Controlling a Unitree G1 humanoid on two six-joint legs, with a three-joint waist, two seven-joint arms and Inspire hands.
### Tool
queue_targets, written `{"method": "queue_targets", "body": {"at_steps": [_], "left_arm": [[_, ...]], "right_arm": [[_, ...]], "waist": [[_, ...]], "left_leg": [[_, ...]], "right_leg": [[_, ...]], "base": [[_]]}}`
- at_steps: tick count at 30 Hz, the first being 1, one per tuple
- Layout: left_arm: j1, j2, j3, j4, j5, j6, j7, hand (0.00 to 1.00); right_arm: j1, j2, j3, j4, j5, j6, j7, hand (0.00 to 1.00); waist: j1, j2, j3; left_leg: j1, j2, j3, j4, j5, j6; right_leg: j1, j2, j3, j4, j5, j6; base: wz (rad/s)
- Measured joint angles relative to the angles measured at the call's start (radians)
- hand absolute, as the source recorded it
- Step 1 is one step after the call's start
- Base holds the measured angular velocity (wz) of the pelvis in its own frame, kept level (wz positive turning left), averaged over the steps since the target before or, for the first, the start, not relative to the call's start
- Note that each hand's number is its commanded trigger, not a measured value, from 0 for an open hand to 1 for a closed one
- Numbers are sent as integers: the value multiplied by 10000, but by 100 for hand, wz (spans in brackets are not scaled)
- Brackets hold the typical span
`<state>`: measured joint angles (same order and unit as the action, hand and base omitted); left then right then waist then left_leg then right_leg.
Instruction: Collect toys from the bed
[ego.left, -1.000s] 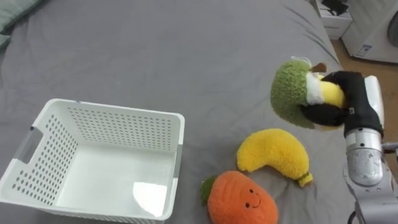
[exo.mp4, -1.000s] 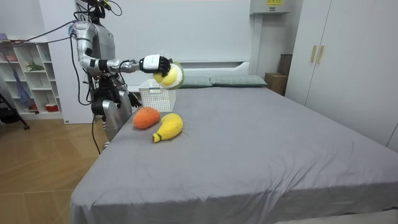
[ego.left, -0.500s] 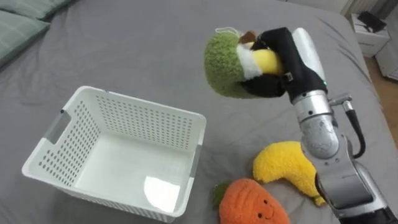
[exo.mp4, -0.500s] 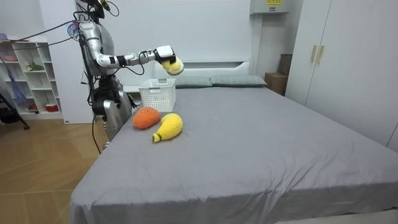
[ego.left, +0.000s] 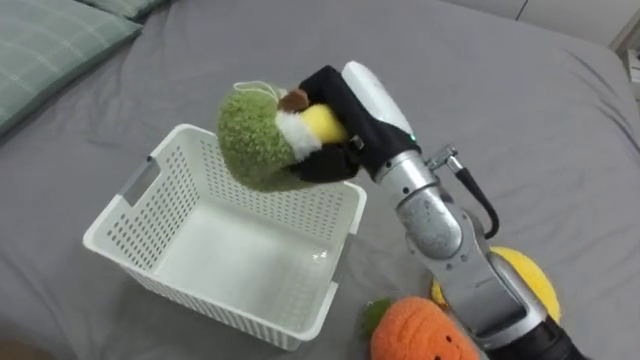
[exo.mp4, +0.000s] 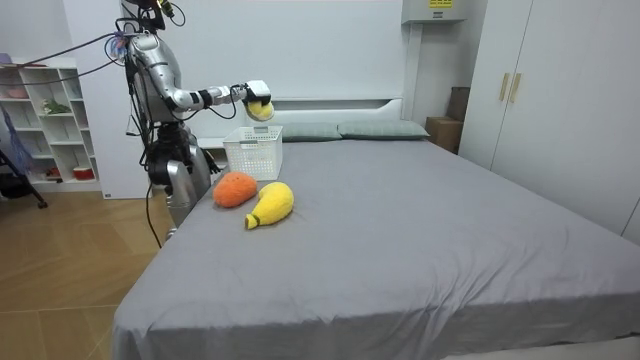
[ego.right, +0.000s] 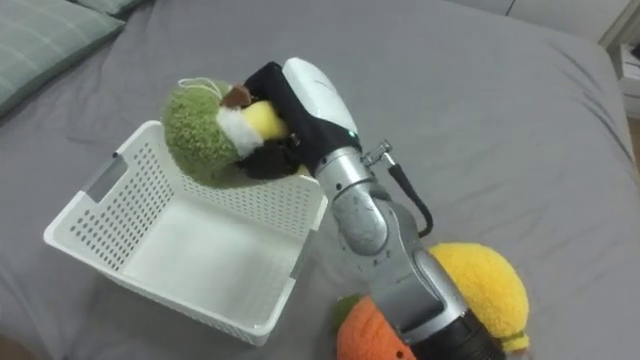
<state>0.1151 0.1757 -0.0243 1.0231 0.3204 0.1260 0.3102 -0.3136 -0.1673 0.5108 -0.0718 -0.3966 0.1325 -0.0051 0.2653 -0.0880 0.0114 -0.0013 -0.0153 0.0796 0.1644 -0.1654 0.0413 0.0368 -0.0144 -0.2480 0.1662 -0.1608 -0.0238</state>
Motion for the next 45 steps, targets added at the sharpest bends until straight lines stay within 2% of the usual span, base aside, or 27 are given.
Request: {"method": "queue_targets", "body": {"at_steps": [4,5,6,7,8,12,18,28,45], "left_arm": [[-148,-57,-129,-2,-11,3,-189,0],[-177,-57,-186,-1,-10,4,-196,0],[-226,-65,-244,0,-3,6,-203,0],[-293,-69,-311,0,22,23,-210,0],[-337,-73,-327,0,49,33,-210,0],[-432,-89,-412,2,69,58,-192,0],[-435,-99,-571,0,61,156,-167,0],[-438,-97,-569,-1,56,168,-194,0],[-438,-94,-565,0,66,165,-369,0]], "right_arm": [[138,34,660,23,-145,10,492,100],[168,35,756,24,-150,12,595,90],[193,40,999,23,-151,54,820,66],[192,70,1222,23,-160,139,1048,50],[192,82,1322,23,-183,164,1140,0],[195,159,1671,29,-279,240,1734,0],[203,144,1719,29,-447,496,2135,0],[459,-54,1652,30,-660,518,2302,0],[470,-47,1649,28,-871,518,2490,0]], "waist": [[113,14,10],[138,13,9],[162,4,3],[180,-14,-10],[184,-32,-27],[192,-32,-27],[159,-14,-16],[125,23,5],[125,8,5]], "left_leg": [[-91,2,-30,-9,-1,-1],[-105,2,-31,-11,-1,-1],[-139,-1,-35,-14,-1,-2],[-193,-1,-35,-8,-1,-2],[-235,-1,-33,4,0,-2],[-227,-6,-20,44,10,1],[-228,-11,-18,29,10,1],[-217,-17,-25,13,10,0],[-218,-17,-27,-4,9,0]], "right_leg": [[-37,4,-47,-15,0,0],[-39,4,-48,-17,0,0],[-50,5,-50,-18,0,0],[-101,6,-37,-11,0,0],[-152,6,-32,-5,0,0],[-192,-3,-51,-7,2,-3],[-167,4,-38,-66,4,-3],[-126,6,-15,-141,8,-6],[-125,7,-22,-142,8,-6]], "base": [[1],[3],[0],[0],[0],[0],[0],[0],[0]]}}
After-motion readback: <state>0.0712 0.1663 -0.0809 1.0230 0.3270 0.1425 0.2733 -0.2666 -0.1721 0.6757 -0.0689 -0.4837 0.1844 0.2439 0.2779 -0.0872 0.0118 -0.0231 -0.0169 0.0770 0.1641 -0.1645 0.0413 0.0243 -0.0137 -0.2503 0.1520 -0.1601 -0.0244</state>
